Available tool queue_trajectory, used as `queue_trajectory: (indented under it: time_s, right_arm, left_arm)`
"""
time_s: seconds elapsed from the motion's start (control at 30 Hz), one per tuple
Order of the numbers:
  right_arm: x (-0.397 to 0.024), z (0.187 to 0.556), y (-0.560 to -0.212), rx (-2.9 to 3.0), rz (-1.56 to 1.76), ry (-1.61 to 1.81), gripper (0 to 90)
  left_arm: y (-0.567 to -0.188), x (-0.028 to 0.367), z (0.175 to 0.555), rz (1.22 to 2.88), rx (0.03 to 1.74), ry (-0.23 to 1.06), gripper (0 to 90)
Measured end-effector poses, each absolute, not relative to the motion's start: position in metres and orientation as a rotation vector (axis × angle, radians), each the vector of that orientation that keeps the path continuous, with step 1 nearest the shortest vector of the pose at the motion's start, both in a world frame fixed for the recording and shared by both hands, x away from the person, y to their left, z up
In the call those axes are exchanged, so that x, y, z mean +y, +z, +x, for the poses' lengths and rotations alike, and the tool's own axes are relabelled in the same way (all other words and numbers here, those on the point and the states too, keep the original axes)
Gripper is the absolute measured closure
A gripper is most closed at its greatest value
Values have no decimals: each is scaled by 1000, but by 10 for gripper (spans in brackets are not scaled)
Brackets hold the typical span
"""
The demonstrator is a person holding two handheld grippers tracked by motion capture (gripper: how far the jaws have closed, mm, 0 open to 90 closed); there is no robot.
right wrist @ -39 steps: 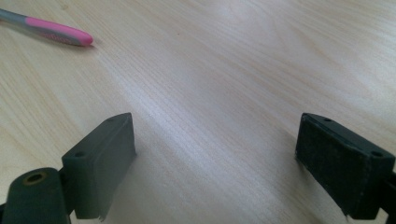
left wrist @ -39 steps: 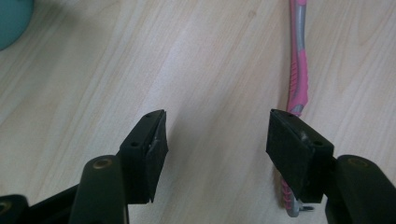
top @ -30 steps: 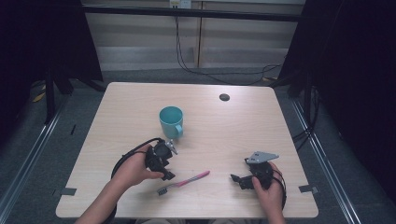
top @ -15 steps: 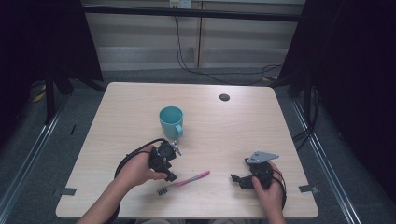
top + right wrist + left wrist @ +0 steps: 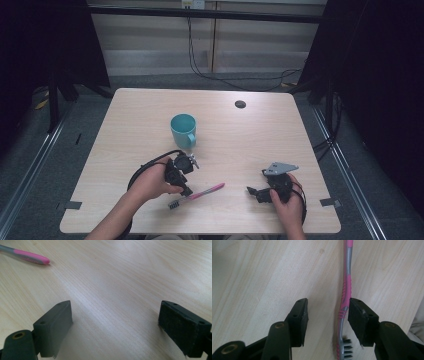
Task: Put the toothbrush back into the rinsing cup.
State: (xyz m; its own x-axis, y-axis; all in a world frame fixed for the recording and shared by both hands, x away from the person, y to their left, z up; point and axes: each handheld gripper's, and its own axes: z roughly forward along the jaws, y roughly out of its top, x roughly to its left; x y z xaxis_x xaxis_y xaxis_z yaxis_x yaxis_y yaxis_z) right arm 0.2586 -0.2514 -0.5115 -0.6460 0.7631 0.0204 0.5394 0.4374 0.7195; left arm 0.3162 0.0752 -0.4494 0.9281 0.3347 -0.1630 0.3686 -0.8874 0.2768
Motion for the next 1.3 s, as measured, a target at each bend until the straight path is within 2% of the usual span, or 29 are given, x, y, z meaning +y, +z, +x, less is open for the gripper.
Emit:
queue_trajectory:
  time_s: [0.5, 0.8, 1.1, 1.3]
  right_arm:
    - [-251, 259, -511, 2386, 1119, 1027, 114]
    - [-251, 259, -512, 2387, 1118, 1030, 114]
    - [-251, 259, -511, 2386, 1119, 1027, 113]
    - [-251, 259, -511, 2386, 1119, 1027, 114]
  left_arm:
    - [-455, 68, 314, 2805, 524, -170, 513]
    - [-460, 61, 309, 2836, 502, -182, 553]
    - [-465, 51, 304, 2876, 485, -169, 631]
    - [-465, 46, 303, 2900, 488, -150, 742]
